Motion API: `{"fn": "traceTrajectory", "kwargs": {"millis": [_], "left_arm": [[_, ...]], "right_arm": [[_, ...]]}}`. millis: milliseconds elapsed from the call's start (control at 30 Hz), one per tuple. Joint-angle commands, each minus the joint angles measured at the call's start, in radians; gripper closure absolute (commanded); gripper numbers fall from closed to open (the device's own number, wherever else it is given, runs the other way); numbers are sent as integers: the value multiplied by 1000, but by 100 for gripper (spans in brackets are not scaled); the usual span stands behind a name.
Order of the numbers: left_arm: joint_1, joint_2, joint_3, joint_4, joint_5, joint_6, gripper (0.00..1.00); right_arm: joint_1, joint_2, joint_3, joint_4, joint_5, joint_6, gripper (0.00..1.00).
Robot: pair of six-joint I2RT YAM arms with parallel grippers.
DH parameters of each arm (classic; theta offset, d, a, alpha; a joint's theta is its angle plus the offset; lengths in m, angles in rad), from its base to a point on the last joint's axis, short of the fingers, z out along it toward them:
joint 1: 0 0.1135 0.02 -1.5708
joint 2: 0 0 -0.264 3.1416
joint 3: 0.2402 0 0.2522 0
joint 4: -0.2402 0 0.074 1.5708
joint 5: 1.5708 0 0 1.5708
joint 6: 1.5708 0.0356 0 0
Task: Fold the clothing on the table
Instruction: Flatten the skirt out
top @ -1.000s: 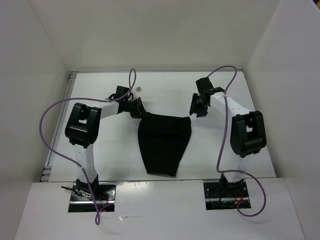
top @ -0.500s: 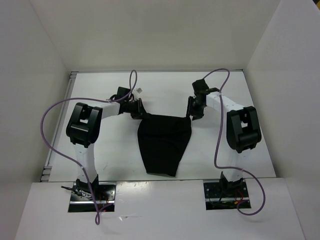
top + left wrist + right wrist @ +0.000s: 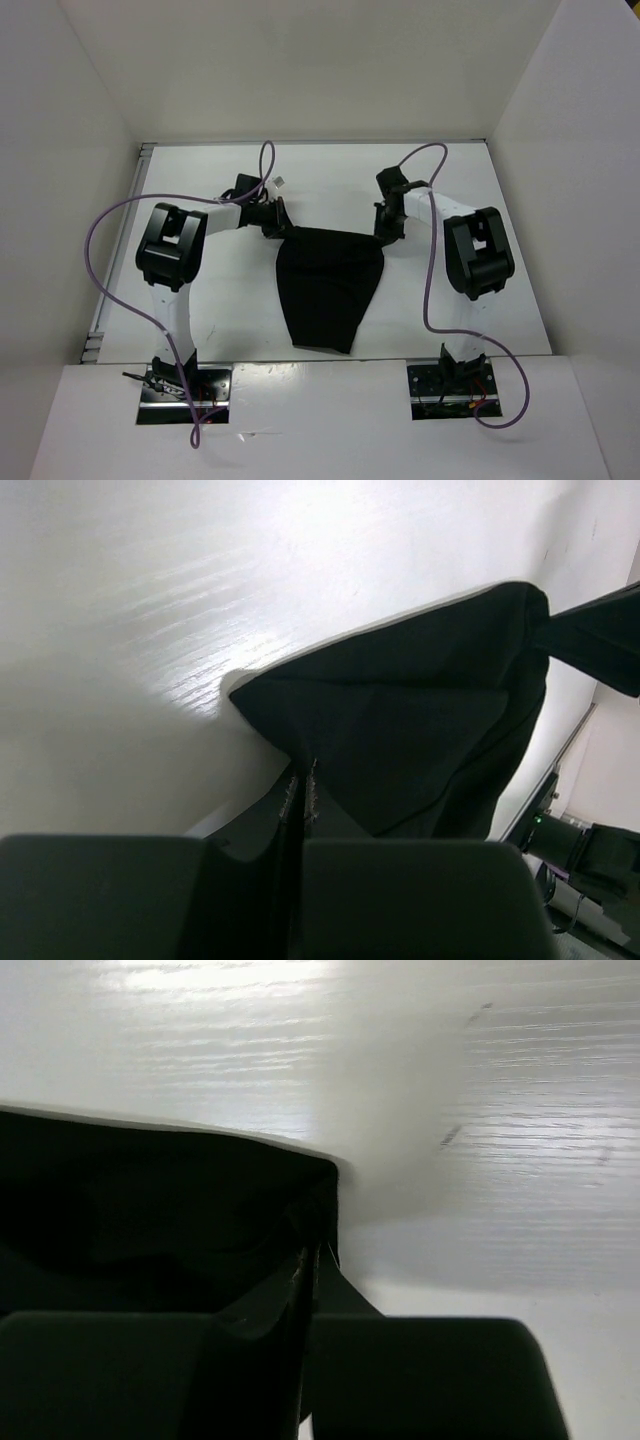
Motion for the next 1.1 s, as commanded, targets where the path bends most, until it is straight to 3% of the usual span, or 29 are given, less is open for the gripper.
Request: {"fn": "traceTrajectory", "kwargs": {"millis": [0, 100, 267, 300, 367, 567, 700, 900, 1067], "left_arm": [[33, -38, 9, 29, -5, -29, 100], [70, -72, -34, 40, -58, -72, 100], [93, -81, -65, 59, -106, -118, 100], [93, -66, -65, 59, -106, -118, 100], [93, -27, -51, 86, -36, -141, 100], [72, 25, -5, 100, -14, -150, 100], [63, 45, 5, 100, -14, -150, 100], [63, 66, 15, 100, -14, -141, 100], [81, 85, 24, 100, -5, -132, 100]], "right_arm": [[-46, -93, 22, -6, 165, 19, 100], [-89, -113, 33, -25, 251, 62, 100], [-145, -147, 23, 19, 203, 111, 100], [-145, -147, 23, 36, 130, 101, 95], [-145, -158, 23, 62, 48, 79, 60], [-145, -288, -29, 160, -15, 56, 45], [-145, -229, 8, 117, 6, 22, 46], [-145, -54, 55, 146, -141, -68, 54], [-145, 9, 56, 168, -227, -101, 54]]}}
